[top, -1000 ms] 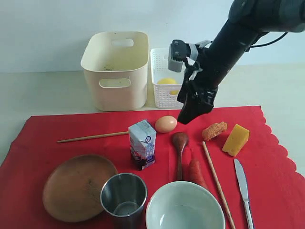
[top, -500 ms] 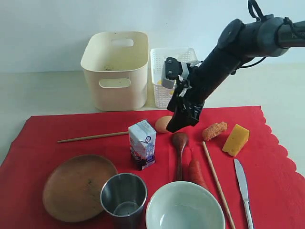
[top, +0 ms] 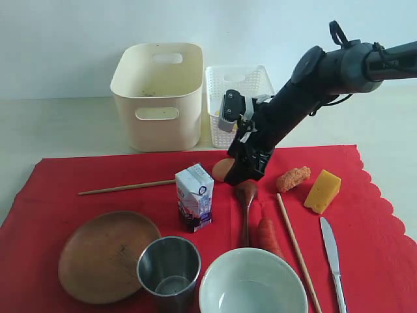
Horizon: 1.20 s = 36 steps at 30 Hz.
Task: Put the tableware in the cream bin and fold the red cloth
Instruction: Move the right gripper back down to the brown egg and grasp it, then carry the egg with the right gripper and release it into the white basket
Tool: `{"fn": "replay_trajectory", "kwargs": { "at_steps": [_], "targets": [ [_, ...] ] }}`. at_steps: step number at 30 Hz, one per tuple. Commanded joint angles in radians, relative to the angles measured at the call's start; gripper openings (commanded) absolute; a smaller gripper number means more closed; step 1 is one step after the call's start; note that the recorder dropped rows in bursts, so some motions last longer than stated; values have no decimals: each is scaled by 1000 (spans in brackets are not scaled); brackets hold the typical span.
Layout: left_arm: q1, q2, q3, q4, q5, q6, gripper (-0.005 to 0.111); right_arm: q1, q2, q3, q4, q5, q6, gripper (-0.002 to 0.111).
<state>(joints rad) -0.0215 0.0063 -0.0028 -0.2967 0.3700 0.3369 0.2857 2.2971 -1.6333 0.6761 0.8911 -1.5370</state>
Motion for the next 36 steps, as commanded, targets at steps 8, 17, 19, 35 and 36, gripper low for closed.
{"fn": "replay_trajectory", "kwargs": {
  "at_steps": [8, 17, 19, 35, 36],
  "targets": [
    [3, -6, 3, -2, -4, -2, 0, 0, 48, 1, 69, -17, -5, 38],
    [3, -6, 3, -2, -4, -2, 0, 0, -9, 1, 75, 21, 47, 0],
    [3, -6, 3, -2, -4, -2, 0, 0, -46, 1, 75, 44, 94, 0],
    [3, -6, 3, -2, -6, -2, 0, 0, -375, -3, -174, -305, 665, 0],
    [3, -6, 3, -2, -6, -2, 0, 0, -370, -3, -196, -335, 700, 0]
  ]
}}
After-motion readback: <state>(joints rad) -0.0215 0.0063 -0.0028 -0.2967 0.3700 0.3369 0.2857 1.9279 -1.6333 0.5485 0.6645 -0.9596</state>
